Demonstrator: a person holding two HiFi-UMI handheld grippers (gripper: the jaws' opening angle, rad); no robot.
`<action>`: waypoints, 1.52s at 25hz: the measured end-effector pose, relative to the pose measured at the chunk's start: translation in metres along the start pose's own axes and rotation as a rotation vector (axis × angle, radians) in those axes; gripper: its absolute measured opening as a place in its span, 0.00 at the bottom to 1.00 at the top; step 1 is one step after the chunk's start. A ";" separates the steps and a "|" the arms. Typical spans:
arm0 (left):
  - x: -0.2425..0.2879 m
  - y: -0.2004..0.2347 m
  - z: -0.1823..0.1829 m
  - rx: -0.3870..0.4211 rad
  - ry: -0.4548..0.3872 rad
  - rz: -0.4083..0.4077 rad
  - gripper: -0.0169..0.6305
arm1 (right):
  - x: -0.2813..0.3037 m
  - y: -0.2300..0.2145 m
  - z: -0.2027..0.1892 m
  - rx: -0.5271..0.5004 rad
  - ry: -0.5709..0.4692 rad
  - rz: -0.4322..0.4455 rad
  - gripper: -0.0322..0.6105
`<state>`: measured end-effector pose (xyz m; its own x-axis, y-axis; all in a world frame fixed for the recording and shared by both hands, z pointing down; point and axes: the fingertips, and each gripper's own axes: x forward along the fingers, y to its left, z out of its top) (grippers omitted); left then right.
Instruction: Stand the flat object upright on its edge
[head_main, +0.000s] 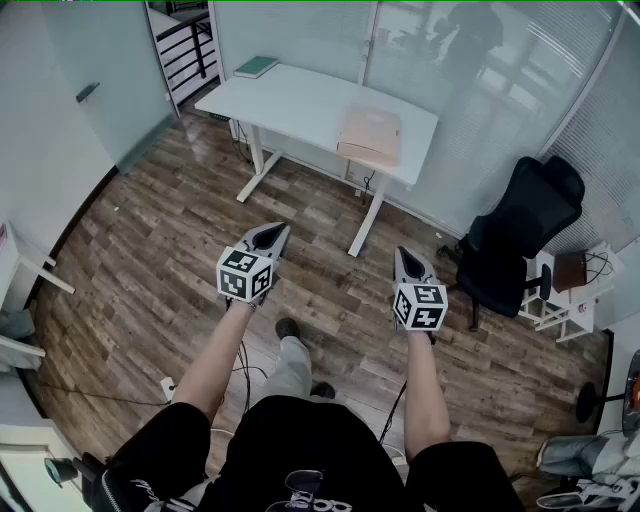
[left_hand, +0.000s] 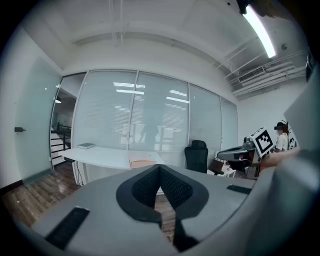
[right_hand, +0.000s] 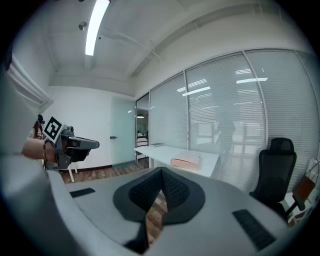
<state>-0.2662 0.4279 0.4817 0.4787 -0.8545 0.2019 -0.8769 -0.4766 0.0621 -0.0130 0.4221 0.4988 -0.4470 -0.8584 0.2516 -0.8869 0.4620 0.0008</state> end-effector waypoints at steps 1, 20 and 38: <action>0.000 -0.001 0.000 -0.001 -0.001 0.000 0.06 | -0.001 -0.001 0.000 0.001 -0.001 -0.001 0.08; 0.052 0.031 -0.007 -0.019 0.031 -0.003 0.06 | 0.048 -0.028 0.000 0.018 0.015 -0.023 0.08; 0.211 0.083 0.010 -0.039 0.058 -0.104 0.06 | 0.162 -0.106 0.013 0.043 0.059 -0.091 0.08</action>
<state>-0.2377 0.2059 0.5201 0.5649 -0.7867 0.2489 -0.8242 -0.5527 0.1233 0.0071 0.2315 0.5270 -0.3583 -0.8811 0.3087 -0.9281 0.3721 -0.0151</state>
